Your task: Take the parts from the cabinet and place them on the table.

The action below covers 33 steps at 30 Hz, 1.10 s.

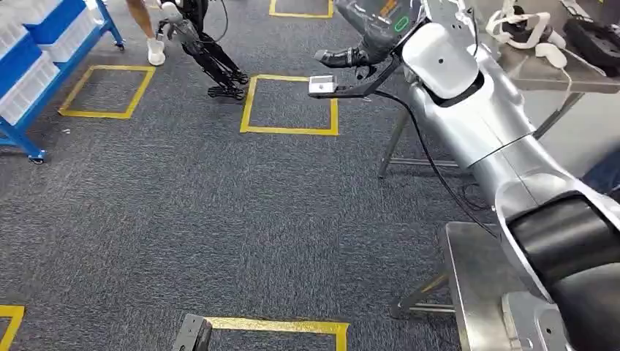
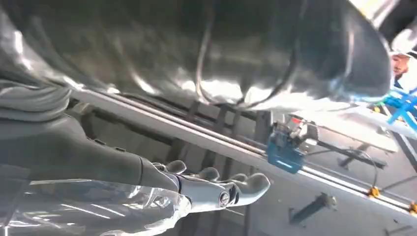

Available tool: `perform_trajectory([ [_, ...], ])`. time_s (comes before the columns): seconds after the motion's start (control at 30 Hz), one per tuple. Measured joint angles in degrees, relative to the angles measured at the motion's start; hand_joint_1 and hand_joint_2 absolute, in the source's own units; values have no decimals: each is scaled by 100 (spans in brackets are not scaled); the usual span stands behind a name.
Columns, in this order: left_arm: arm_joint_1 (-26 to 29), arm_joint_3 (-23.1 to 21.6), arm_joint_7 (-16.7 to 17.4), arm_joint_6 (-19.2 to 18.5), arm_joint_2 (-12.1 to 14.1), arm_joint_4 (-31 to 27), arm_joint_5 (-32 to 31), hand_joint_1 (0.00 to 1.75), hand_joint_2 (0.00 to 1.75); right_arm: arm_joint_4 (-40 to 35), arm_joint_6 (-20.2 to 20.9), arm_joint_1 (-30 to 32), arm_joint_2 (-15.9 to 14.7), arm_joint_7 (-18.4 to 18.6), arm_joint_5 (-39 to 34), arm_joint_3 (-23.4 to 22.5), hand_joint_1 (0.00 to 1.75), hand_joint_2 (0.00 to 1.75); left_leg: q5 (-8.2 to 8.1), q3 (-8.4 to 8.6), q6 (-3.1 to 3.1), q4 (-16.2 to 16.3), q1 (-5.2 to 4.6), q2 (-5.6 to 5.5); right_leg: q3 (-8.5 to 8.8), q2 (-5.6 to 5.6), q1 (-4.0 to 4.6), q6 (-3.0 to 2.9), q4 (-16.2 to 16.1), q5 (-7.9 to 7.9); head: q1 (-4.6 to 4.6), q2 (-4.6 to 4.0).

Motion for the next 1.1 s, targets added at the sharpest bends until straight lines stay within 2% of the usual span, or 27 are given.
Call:
perform_trajectory([
  [0.03, 2, -2, 0, 0, 2, 0, -7, 0, 0, 0, -2, 37, -9, 2, -2, 0, 0, 0, -6, 1, 8, 3, -8, -74, -212, 20, 0, -1, 326, -62, 0, 0],
  [0.07, 15, -9, 2, 2, 11, 0, -11, 0, 0, 0, -4, 83, -9, 2, -2, 0, 0, 0, -8, 9, 10, 7, -12, -157, -317, 21, -1, -8, 409, 16, -2, 0],
  [0.1, 23, -15, 2, 7, 18, 0, -11, 0, 0, -2, -13, 117, -9, 2, -9, 0, 0, 0, -9, 14, 9, 13, -14, -241, -287, 23, -1, -21, 219, 227, 0, 0],
  [0.13, 24, -28, 0, 13, 24, 0, -11, 0, 0, -4, -20, 130, -9, 2, -15, 0, 0, 0, -16, 21, -1, 23, -14, -334, -132, 39, -3, -39, -208, 537, 0, 0],
  [0.17, 23, -35, -2, 13, 28, 0, -13, 0, 0, -7, -39, 133, -9, 2, -17, 0, 0, 0, -28, 31, -18, 36, -13, -414, 87, 140, -12, -59, -746, 853, 0, 0],
  [0.2, 26, -37, -2, 15, 31, 0, -13, 0, 0, -7, -83, 148, -9, 2, -22, 0, 0, 0, -46, 14, -38, 47, 2, -471, 226, 422, -28, -78, -1156, 1004, 0, 0],
  [0.23, 12, -37, -2, 15, 33, -2, -13, 0, 0, -7, -131, 179, -7, 0, -37, -2, 0, 0, -54, -13, -67, 81, -28, -532, 299, 535, -50, -73, -1246, 935, -9, 0],
  [0.33, 52, -37, 6, 20, 68, 0, -13, 0, 0, -24, -214, 305, 13, -4, -67, 0, 0, 0, -16, -20, -186, 16, 56, -738, 349, 360, 21, -104, -1263, 908, -6, 0],
  [0.37, 71, -37, 11, 20, 87, -2, -13, 0, 0, -37, -223, 320, 31, -2, -76, 0, 0, 0, -25, -17, -224, 10, 30, -807, 393, 278, -40, -142, -1329, 932, -4, 0],
  [0.43, 110, -39, 24, 15, 109, 0, -26, 0, 0, -46, -251, 347, 44, 2, -81, 0, 0, 0, -232, -144, -245, 335, -8, -192, 470, 142, -18, -223, -1394, 937, -18, 0],
  [0.47, 101, -39, 26, 15, 122, 0, -39, 0, 0, -52, -258, 362, 44, 0, -81, 0, 0, 0, -475, -387, -272, 819, 0, -15, 482, 52, 12, -253, -1396, 923, -13, 0],
  [0.5, 97, -39, 26, 15, 124, 0, -50, 0, 0, -52, -260, 392, 44, 0, -81, 0, 0, 0, -687, -636, -285, 1308, 9, 46, 490, -30, 32, -267, -1395, 912, -13, 0],
  [0.53, 104, -39, 26, 15, 125, 0, -57, 0, 0, -52, -260, 426, 44, 0, -79, 0, 0, 0, -796, -826, -297, 1670, 12, 64, 490, -107, 42, -278, -1393, 902, -13, 0],
  [0.57, 118, -39, 28, 15, 127, 0, -59, 0, 0, -52, -262, 462, 44, -2, -79, 0, 0, 0, -773, -895, -306, 1794, 16, 71, 493, -179, 46, -275, -1385, 890, -15, 0],
  [0.6, 128, -39, 35, 15, 129, 0, -59, 0, 0, -55, -262, 486, 46, -4, -79, 0, 0, 0, -634, -824, -310, 1641, 20, 79, 499, -250, 50, -272, -1377, 871, -15, 0],
  [0.63, 134, -39, 37, 15, 136, 0, -59, 0, 0, -55, -260, 492, 46, -4, -76, 0, 0, 0, -419, -629, -307, 1267, 21, 101, 509, -318, 52, -259, -1363, 850, -15, 0],
  [0.67, 133, -39, 42, 15, 144, 0, -59, 0, 0, -68, -260, 490, 46, -4, -76, 0, 0, 0, -171, -329, -294, 720, 20, 168, 535, -389, 52, -248, -1349, 822, -15, 0],
  [0.7, 133, -39, 46, 17, 153, 0, -57, 0, 0, -79, -260, 489, 46, -4, -76, -2, 0, 0, -7, -31, -262, 180, 6, 420, 568, -446, 65, -219, -1344, 787, -15, 0],
  [0.73, 123, -39, 61, 17, 155, 0, -55, 0, 0, -83, -264, 487, 42, -4, -76, -2, 0, 0, -99, 37, -221, 67, -113, 639, 567, -496, 116, -184, -1335, 765, -15, 0],
  [0.77, 125, -39, 65, 22, 157, 0, -48, 0, 0, -83, -277, 498, 28, -4, -76, -4, 0, 0, -79, 16, -154, 57, -95, 517, 574, -536, 117, -169, -1342, 763, -2, 0],
  [0.87, 167, -39, 50, 50, 175, 0, 24, 0, 0, -92, -313, 564, 31, -50, -76, -4, 0, 0, -67, 32, -64, 2, -93, 329, 650, -733, 127, -85, -1373, 719, -9, 0],
  [0.9, 188, -37, 31, 57, 175, 0, 64, 0, 0, -114, -313, 575, 22, -70, -76, -6, 0, 0, -37, 106, -21, -69, -57, 258, 667, -632, 75, -29, -1357, 651, -9, 0],
  [0.93, 186, -35, -4, 52, 175, 0, 103, 0, 0, -114, -315, 576, 15, -81, -76, -6, 0, 0, -17, 131, 10, -111, -55, 192, 548, -301, 60, -24, -1064, 491, -4, 0],
  [0.97, 167, -33, -40, 28, 177, 0, 153, 0, 0, -114, -324, 575, 13, -103, -74, -6, 0, 0, -15, 126, 25, -114, -54, 146, 357, -142, 47, -28, -679, 301, -4, 0],
  [1.03, 121, -26, -79, -4, 173, 0, 216, 0, 0, -107, -350, 647, 15, -114, -74, -4, 0, 0, -27, 130, 53, -107, -60, 2, -113, -10, 47, -25, 190, -35, -4, 0],
  [1.07, 104, -24, -92, -9, 170, 0, 243, 0, 0, -103, -361, 694, 18, -116, -74, -2, 0, 0, -30, 131, 58, -94, -66, -82, -254, 1, 47, -28, 395, -40, -4, 0],
  [1.1, 101, -22, -101, -22, 168, 0, 245, 0, 0, -96, -372, 736, 18, -122, -68, 0, 0, 0, -38, 135, 62, -73, -66, -183, -262, 6, 47, -40, 308, 127, -4, 0],
])
